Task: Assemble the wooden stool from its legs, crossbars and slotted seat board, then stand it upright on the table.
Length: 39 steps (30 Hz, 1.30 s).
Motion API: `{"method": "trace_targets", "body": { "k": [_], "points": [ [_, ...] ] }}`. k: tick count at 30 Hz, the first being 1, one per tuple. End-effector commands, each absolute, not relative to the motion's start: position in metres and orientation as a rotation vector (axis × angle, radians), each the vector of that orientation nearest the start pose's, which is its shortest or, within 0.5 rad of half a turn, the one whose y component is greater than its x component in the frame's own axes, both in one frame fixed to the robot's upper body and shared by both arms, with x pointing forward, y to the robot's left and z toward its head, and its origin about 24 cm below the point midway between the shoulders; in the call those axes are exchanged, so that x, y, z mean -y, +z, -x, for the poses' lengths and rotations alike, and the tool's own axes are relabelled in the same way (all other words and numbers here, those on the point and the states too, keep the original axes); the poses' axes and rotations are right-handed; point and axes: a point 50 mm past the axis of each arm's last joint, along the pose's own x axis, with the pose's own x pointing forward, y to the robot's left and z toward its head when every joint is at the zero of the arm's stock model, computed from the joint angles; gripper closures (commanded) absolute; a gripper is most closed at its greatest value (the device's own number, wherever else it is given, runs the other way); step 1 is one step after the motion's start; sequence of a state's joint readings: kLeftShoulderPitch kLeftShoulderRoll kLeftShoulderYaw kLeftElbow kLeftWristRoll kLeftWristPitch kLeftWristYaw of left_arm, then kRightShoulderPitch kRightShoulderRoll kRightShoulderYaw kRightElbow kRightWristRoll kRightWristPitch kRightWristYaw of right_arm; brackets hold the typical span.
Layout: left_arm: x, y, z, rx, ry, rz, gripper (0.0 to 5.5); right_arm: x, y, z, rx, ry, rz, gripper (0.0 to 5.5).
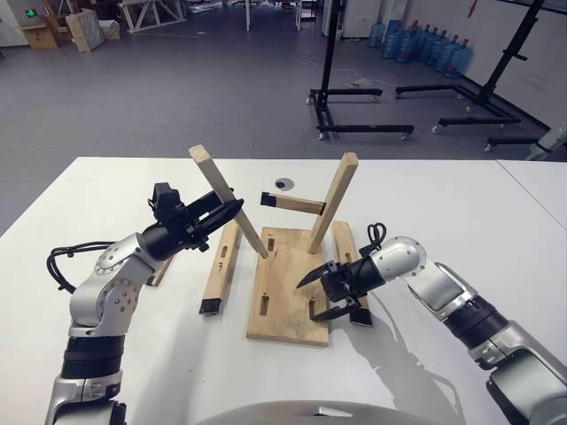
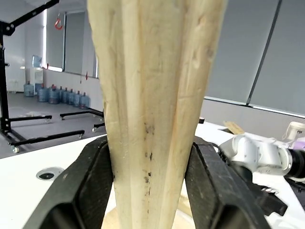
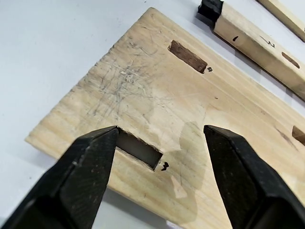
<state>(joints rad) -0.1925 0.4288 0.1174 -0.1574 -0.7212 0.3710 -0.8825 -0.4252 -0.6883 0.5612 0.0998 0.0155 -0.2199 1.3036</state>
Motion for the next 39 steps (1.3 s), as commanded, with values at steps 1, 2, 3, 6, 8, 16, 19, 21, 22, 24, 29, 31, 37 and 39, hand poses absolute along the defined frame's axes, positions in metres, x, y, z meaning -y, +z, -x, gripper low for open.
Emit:
{"method": "trace_targets", "body": {
  "k": [1, 2, 3, 6, 8, 16, 19, 21, 22, 24, 29, 31, 37, 39],
  "points": [
    [-0.175, 0.130, -0.264, 0.142, -1.004, 0.192, 3.48, 0.166, 0.040, -0.238, -0.450, 1.795, 1.034, 2.24],
    [-0.175, 0.130, -0.265, 0.162, -1.007, 0.200, 3.48, 0.169, 0.040, -0.237, -0.446, 1.803, 1.049, 2.24],
    [-0.175, 0.131, -0.265, 0.181, -1.011, 0.212, 3.48, 0.170, 0.040, -0.236, -0.439, 1.812, 1.060, 2.24],
    [-0.177, 0.130, -0.263, 0.205, -1.049, 0.248, 3.48, 0.174, 0.042, -0.237, -0.425, 1.825, 1.098, 2.24],
    [-0.179, 0.131, -0.264, 0.212, -1.060, 0.251, 3.48, 0.178, 0.044, -0.239, -0.397, 1.820, 1.123, 2.24],
    [-0.181, 0.129, -0.272, 0.225, -1.035, 0.129, 3.48, 0.182, 0.071, -0.249, -0.274, 1.722, 1.104, 2.24],
    [-0.180, 0.127, -0.274, 0.229, -1.037, 0.123, 3.48, 0.178, 0.083, -0.253, -0.221, 1.680, 1.055, 2.24],
    [-0.180, 0.128, -0.275, 0.243, -1.033, 0.126, 3.48, 0.176, 0.092, -0.253, -0.190, 1.656, 1.022, 2.24],
    [-0.181, 0.129, -0.275, 0.252, -1.028, 0.130, 3.48, 0.175, 0.096, -0.253, -0.176, 1.645, 1.013, 2.24],
    [-0.182, 0.131, -0.275, 0.275, -1.023, 0.147, 3.48, 0.172, 0.103, -0.253, -0.146, 1.613, 0.986, 2.24],
    [-0.183, 0.131, -0.281, 0.292, -1.050, 0.180, 3.48, 0.163, 0.121, -0.255, -0.070, 1.523, 0.824, 2.24],
    [-0.182, 0.127, -0.285, 0.285, -1.074, 0.195, 3.48, 0.162, 0.122, -0.256, -0.063, 1.504, 0.796, 2.24],
    [-0.174, 0.108, -0.295, 0.214, -1.164, 0.138, 3.48, 0.157, 0.127, -0.255, -0.036, 1.492, 0.739, 2.24],
    [-0.173, 0.100, -0.297, 0.188, -1.173, 0.127, 3.48, 0.157, 0.128, -0.255, -0.032, 1.487, 0.739, 2.24]
  ]
}}
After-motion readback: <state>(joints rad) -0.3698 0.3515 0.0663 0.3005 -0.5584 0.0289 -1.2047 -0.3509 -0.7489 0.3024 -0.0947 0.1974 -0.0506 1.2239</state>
